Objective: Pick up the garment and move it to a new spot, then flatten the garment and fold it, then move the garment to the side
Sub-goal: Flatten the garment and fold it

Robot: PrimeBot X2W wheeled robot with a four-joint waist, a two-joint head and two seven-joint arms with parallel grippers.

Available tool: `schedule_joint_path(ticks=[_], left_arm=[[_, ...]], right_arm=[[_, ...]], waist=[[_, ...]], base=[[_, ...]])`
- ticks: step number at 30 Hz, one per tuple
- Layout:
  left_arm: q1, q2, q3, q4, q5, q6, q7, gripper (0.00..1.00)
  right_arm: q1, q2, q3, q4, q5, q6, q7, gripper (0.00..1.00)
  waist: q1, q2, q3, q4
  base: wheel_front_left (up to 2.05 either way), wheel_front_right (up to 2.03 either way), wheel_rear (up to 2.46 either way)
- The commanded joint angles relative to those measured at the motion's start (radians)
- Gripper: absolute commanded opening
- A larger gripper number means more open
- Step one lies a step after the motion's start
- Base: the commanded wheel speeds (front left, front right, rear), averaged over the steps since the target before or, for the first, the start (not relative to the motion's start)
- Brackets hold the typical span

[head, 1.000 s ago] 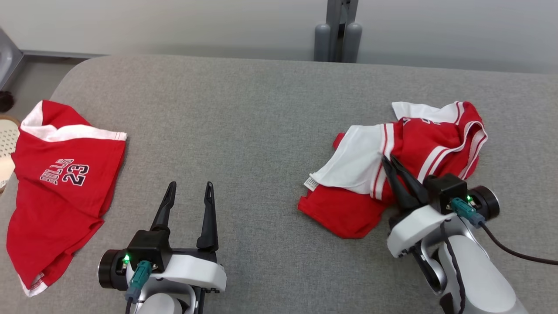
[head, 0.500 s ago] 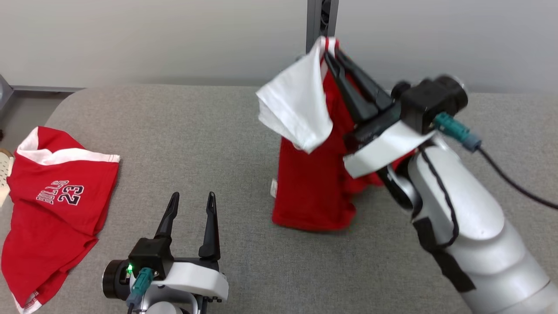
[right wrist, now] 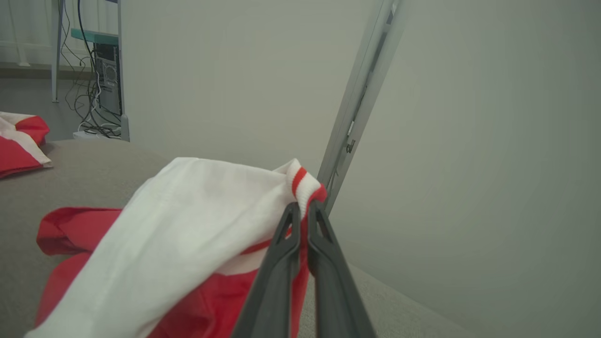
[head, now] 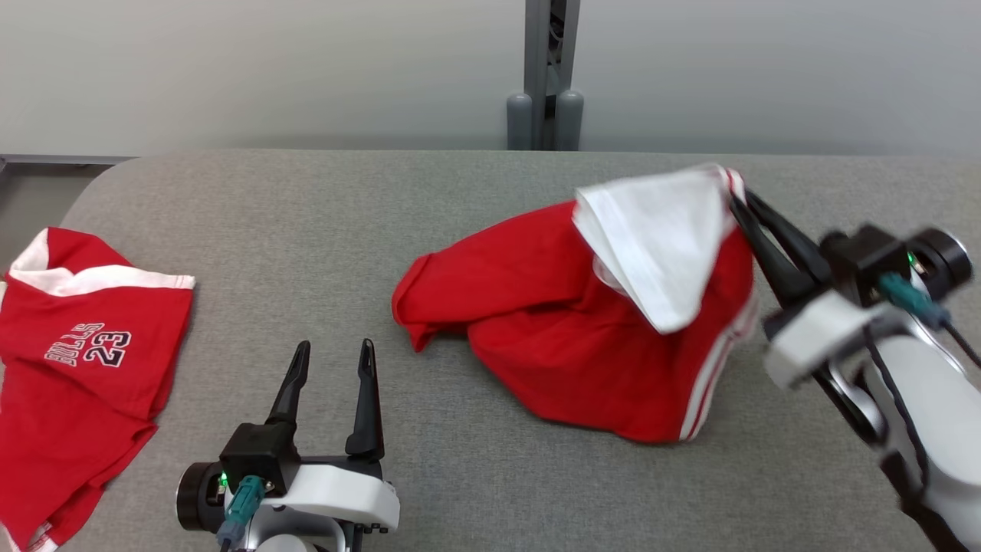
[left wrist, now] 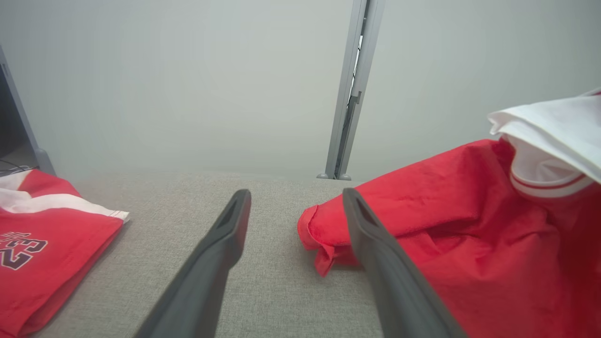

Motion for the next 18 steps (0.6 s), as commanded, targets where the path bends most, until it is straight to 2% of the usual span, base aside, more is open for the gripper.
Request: schedule_joint_path(ticks=[1,8,15,16,17,18], left_arm=[[-0.010,0.003,0.004,-0.001,0.001,0.001,-0.002,1.00],[-0.030,0.003,0.004,0.006,0.007,0.001,-0.002,1.00],[-0.042,0.003,0.008,0.013,0.012,-0.001,-0.002,1.00],[-0.043,0.003,0.008,0.015,0.012,-0.002,-0.002,1.00],[-0.044,0.004,0.009,0.017,0.012,-0.003,-0.002,1.00],[-0.045,0.004,0.011,0.019,0.013,-0.004,-0.002,1.00]], right_arm=[[0.024,-0.032,0.007,0.007,-0.015,0.000,-0.002,0.00],[0.189,-0.132,0.094,0.002,0.009,0.000,-0.002,0.00],[0.299,-0.165,0.190,-0.023,0.086,0.000,-0.002,0.00],[0.305,-0.165,0.196,-0.021,0.103,0.000,-0.002,0.12],[0.309,-0.165,0.195,-0.018,0.117,0.000,-0.002,1.00],[0.312,-0.164,0.194,-0.011,0.130,0.000,-0.002,1.00]], waist=[[0.0000,0.0000,0.009,-0.010],[0.0000,0.0000,0.029,-0.054],[0.0000,0.0000,0.036,-0.095],[0.0000,0.0000,0.036,-0.100],[0.0000,0.0000,0.036,-0.105],[0.0000,0.0000,0.034,-0.110]], base=[[0.00,0.00,0.00],[0.00,0.00,0.00],[0.00,0.00,0.00],[0.00,0.00,0.00],[0.00,0.00,0.00],[0.00,0.00,0.00]])
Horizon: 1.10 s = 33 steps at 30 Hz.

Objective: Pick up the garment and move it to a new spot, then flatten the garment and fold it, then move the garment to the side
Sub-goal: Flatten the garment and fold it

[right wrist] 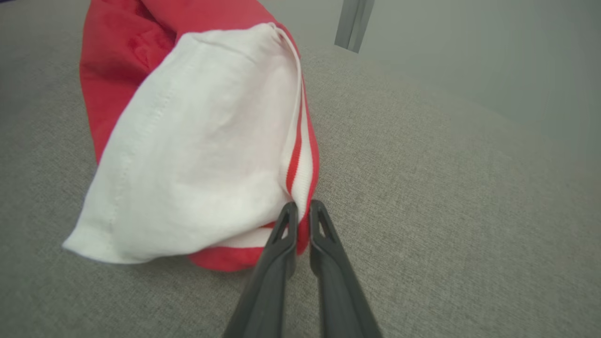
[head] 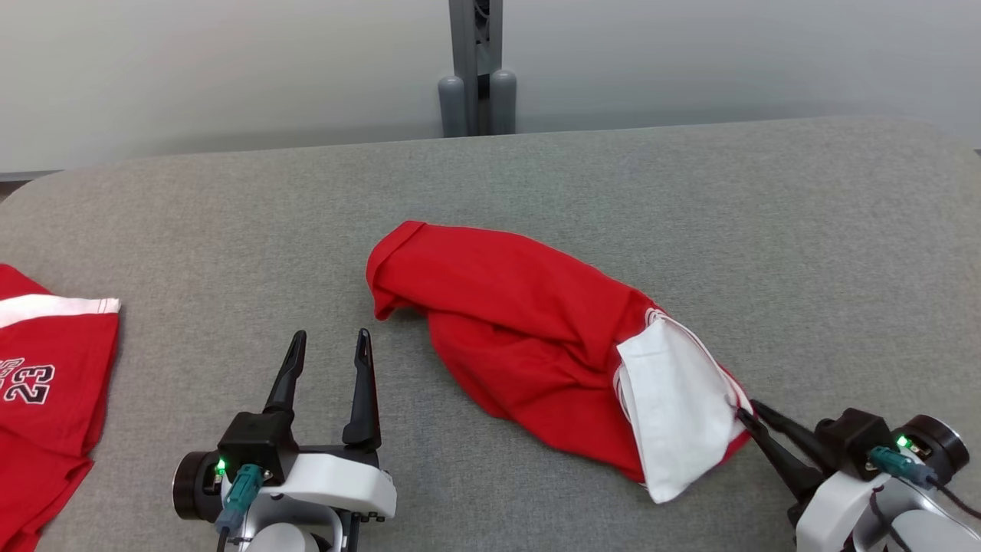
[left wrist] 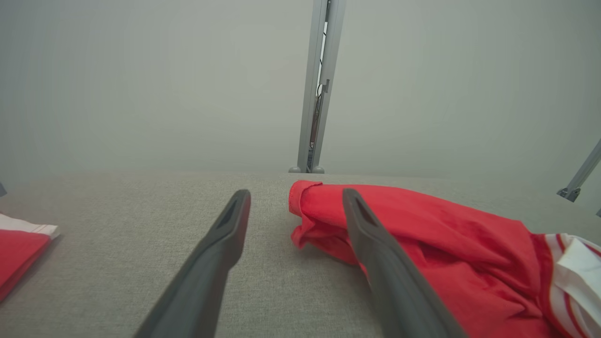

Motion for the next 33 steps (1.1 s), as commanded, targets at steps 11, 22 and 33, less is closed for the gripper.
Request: schedule_joint_path(ticks=[11,22,33], left_arm=[[-0.021,0.004,0.019,-0.005,0.008,0.003,-0.002,1.00],[0.003,0.004,0.034,-0.046,0.011,0.013,-0.002,1.00],[0.016,0.004,0.019,-0.033,0.014,-0.004,-0.002,1.00]], right_arm=[[-0.013,0.102,-0.315,-0.141,0.040,0.000,-0.002,1.00],[0.085,0.282,-0.435,-0.282,-0.124,0.000,-0.002,1.00],[0.093,0.377,-0.415,-0.164,-0.345,0.000,0.007,1.00]], waist=[[0.0000,-0.0001,-0.027,-0.033],[0.0000,-0.0001,-0.040,-0.031],[0.0000,-0.0001,-0.039,0.007]], base=[[0.00,0.00,0.00],[0.00,0.00,0.00],[0.00,0.00,0.00]])
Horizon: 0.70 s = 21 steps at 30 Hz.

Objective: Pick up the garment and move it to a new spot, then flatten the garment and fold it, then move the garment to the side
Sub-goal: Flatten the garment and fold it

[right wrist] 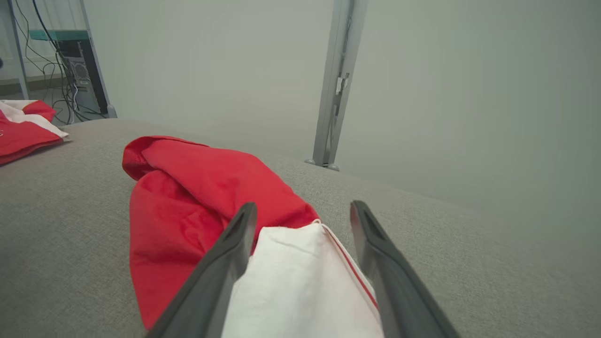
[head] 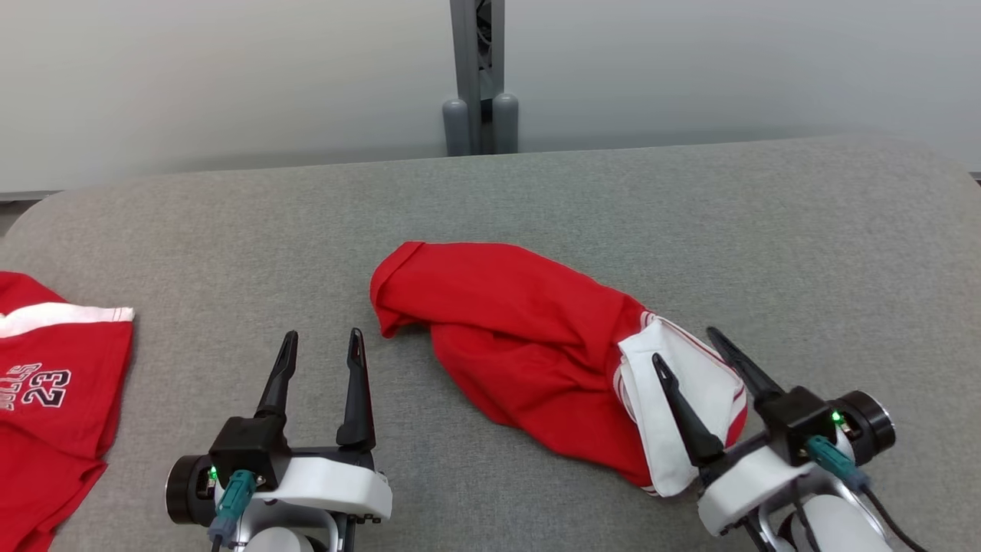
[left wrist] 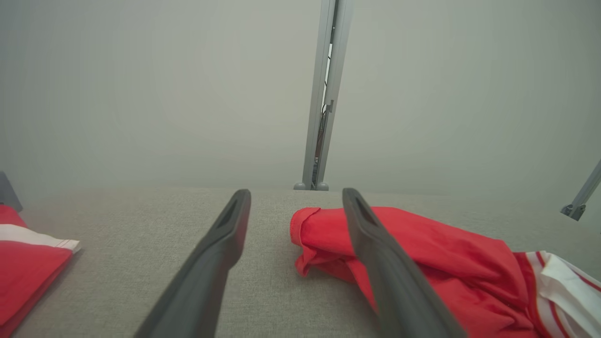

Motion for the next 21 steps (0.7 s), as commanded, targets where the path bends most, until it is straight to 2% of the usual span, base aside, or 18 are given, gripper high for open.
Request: schedule_joint_path(ticks=[1,8,13,14,15,16,21], left_arm=[[-0.002,0.003,-0.001,0.002,0.006,-0.005,-0.002,1.00],[0.000,0.004,-0.018,0.007,-0.002,-0.007,-0.002,1.00],[-0.001,0.003,-0.022,0.008,-0.007,-0.004,-0.002,1.00],[-0.003,0.003,-0.024,0.007,-0.008,-0.004,-0.002,1.00],[-0.004,0.004,-0.025,0.006,-0.007,-0.003,-0.002,1.00],[-0.006,0.003,-0.026,0.006,-0.007,-0.002,-0.002,1.00],[-0.013,0.003,-0.028,0.006,-0.013,0.001,-0.002,1.00]], right_arm=[[-0.022,0.008,-0.003,0.020,-0.024,0.000,0.013,1.00],[-0.061,0.034,-0.011,0.125,-0.132,0.000,0.081,1.00],[-0.072,0.048,-0.061,0.179,-0.187,0.000,0.103,1.00],[-0.075,0.052,-0.071,0.186,-0.190,0.000,0.108,0.66],[-0.078,0.055,-0.081,0.192,-0.193,0.000,0.111,0.04],[-0.079,0.055,-0.089,0.197,-0.192,0.000,0.109,0.00],[-0.099,0.066,-0.118,0.204,-0.163,0.000,0.091,0.00]], waist=[[0.0000,0.0000,0.002,0.012],[0.0000,0.0000,0.015,0.057],[0.0000,0.0000,0.026,0.079],[0.0000,0.0000,0.028,0.082],[0.0000,0.0000,0.030,0.085],[0.0000,0.0000,0.032,0.087],[0.0000,0.0000,0.038,0.089]], base=[[0.00,0.00,0.00],[0.00,0.00,0.00],[0.00,0.00,0.00],[0.00,0.00,0.00],[0.00,0.00,0.00],[0.00,0.00,0.00],[0.00,0.00,0.00]])
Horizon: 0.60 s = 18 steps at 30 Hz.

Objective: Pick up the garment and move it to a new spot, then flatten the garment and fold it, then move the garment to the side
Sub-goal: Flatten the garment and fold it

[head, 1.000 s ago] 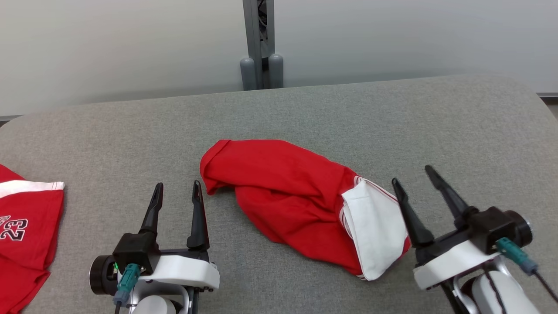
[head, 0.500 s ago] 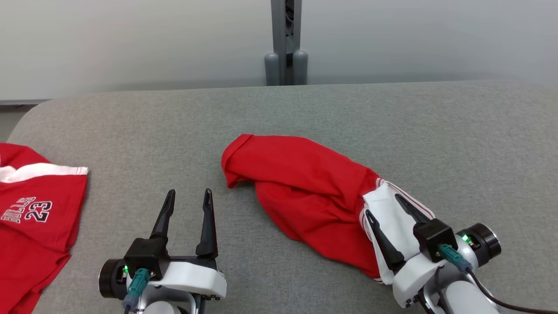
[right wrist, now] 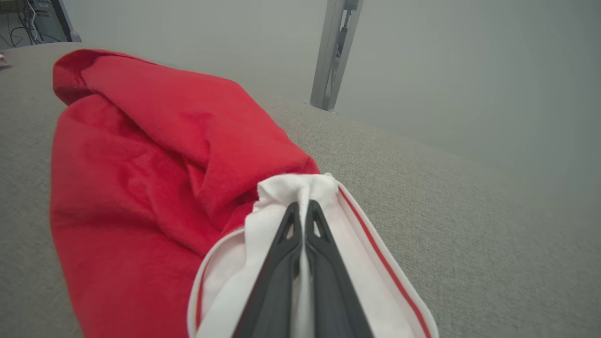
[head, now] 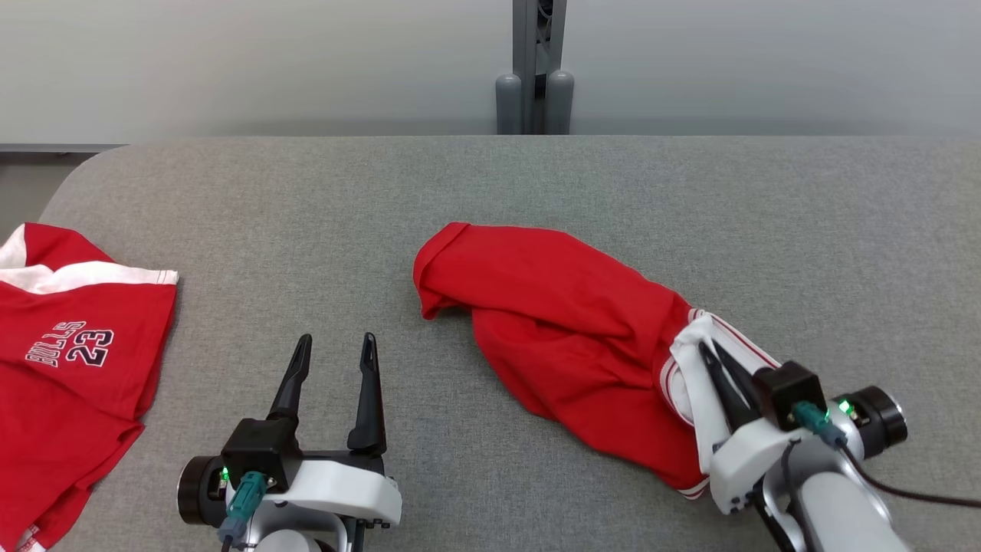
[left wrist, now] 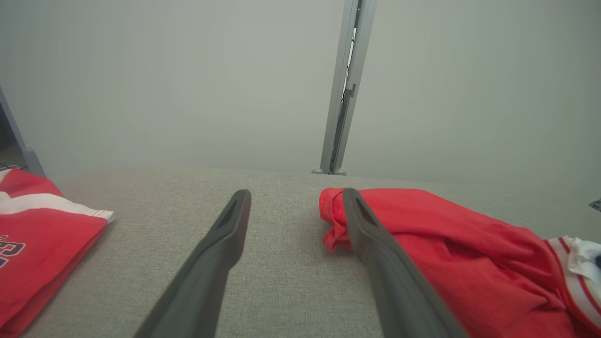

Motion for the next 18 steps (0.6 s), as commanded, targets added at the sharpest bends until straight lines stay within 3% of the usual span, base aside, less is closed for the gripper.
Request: schedule_joint_path(ticks=[1,9,18], left_arm=[[-0.014,0.003,0.002,-0.001,-0.006,0.002,-0.002,1.00],[-0.024,0.003,-0.003,0.006,-0.012,0.002,-0.002,1.00],[-0.036,0.003,-0.020,0.008,-0.024,0.003,-0.002,1.00]], right_arm=[[-0.032,-0.001,-0.009,-0.002,0.015,0.000,-0.012,0.00],[-0.188,-0.054,-0.013,-0.007,0.053,0.000,-0.005,0.00],[-0.584,-0.186,0.004,0.050,0.119,0.000,-0.078,0.00]], waist=[[0.0000,0.0000,0.001,-0.001],[0.0000,0.0000,-0.006,-0.005],[0.0000,0.0000,-0.002,0.030]], base=[[0.00,0.00,0.00],[0.00,0.00,0.00],[0.00,0.00,0.00]])
